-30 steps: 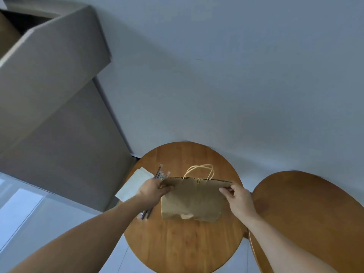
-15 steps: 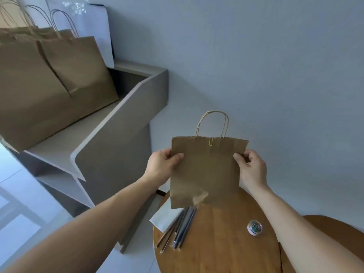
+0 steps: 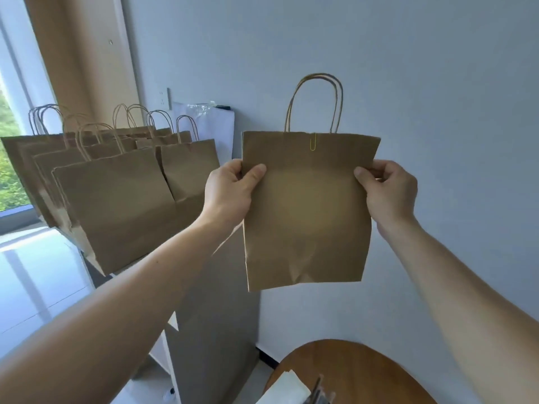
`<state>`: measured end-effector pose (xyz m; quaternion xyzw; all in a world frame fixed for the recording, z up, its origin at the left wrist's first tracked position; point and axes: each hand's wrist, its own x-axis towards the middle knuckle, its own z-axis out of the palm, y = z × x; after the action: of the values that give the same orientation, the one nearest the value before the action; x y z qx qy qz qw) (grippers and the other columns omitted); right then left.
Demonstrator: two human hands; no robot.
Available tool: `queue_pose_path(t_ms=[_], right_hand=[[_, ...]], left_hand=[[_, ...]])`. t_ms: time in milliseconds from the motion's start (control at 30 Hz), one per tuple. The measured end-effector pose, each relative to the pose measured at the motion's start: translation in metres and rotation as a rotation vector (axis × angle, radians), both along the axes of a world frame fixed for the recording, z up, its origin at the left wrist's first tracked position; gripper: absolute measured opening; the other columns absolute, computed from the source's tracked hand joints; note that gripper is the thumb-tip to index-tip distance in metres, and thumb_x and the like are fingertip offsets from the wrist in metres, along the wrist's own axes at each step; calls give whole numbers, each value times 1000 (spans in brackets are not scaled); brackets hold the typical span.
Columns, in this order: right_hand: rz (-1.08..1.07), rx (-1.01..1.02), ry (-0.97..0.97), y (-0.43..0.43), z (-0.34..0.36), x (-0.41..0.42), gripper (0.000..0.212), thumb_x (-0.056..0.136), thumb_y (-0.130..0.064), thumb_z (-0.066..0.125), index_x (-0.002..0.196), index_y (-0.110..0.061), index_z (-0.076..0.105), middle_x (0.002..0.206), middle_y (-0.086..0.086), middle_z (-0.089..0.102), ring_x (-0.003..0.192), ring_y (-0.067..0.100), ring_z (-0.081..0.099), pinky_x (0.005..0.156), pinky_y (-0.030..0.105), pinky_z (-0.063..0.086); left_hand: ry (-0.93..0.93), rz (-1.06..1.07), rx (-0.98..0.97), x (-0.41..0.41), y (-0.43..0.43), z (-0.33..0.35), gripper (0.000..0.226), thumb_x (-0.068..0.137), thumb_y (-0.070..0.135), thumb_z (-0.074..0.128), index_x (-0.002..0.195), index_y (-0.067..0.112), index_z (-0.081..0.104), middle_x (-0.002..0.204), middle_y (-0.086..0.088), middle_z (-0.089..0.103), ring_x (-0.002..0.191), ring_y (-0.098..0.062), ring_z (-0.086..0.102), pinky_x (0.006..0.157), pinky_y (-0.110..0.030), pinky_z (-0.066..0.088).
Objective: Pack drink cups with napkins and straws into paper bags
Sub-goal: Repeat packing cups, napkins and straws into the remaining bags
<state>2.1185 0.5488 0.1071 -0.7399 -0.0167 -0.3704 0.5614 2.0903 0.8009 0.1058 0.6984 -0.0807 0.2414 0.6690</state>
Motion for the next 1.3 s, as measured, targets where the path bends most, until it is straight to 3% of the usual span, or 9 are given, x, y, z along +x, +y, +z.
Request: queue_pose_path(t_ms=[333,500,600,767,900,1000,1100,1167,1300], right_hand=[[274,12,-51,72,78,89,9,83,-21,74,87,-28,70,86,-13,71,83,5,68,83,27,57],[391,5,11,130,90,137,13,83,-17,74,77,-25,66,76,-8,68,50,6,59,56,25,49],[436,-7,78,162,81,169,8,85,-17,73,82,-21,66,75,-5,68,44,9,57,51,25,44],[504,-57,208,199,43,221,8,87,-13,73,86,-12,65,65,0,67,47,13,59,45,27,47],[552,-47,315,218,6,258,7,92,-7,67,87,-10,63,74,1,65,47,10,57,44,24,47],[556,-29,383,230,-15,284,3,94,-6,63,97,-5,63,77,4,65,52,11,58,48,23,50],[530,-37,413,239,-33,308,9,97,-7,60,104,-3,62,79,5,65,55,12,59,52,23,53],[524,-45,415,242,-43,320,9,98,-7,57,104,-2,62,81,6,65,58,14,60,55,24,54],[513,-46,386,243,-51,340,7,98,-7,56,97,-7,63,78,4,66,58,12,62,58,24,54]], left_hand=[[-134,314,159,39,66,77,11,87,33,72,80,25,74,74,13,74,68,-4,68,64,-23,54],[-95,377,140,69,120,85,10,83,33,75,82,23,76,86,1,77,85,-23,74,82,-44,60],[-52,364,115,88,150,76,16,82,33,75,88,18,77,89,-4,77,89,-29,73,85,-51,58],[16,385,210,123,188,38,10,87,29,73,82,21,76,80,6,76,78,-12,73,71,-35,58],[73,378,231,154,198,-5,18,88,30,72,88,12,75,85,-8,76,85,-29,72,78,-49,58],[71,437,335,177,201,-32,30,87,35,72,82,5,71,77,-14,72,76,-33,67,69,-48,56],[25,481,430,194,200,-55,45,87,36,72,66,-1,57,60,-18,57,53,-23,46,54,-42,46],[-14,458,466,201,197,-70,48,87,34,73,62,-1,51,56,-18,50,51,-15,36,51,-42,41],[-83,440,487,213,198,-85,51,87,34,73,59,3,43,53,-11,45,52,-14,32,50,-41,38]])
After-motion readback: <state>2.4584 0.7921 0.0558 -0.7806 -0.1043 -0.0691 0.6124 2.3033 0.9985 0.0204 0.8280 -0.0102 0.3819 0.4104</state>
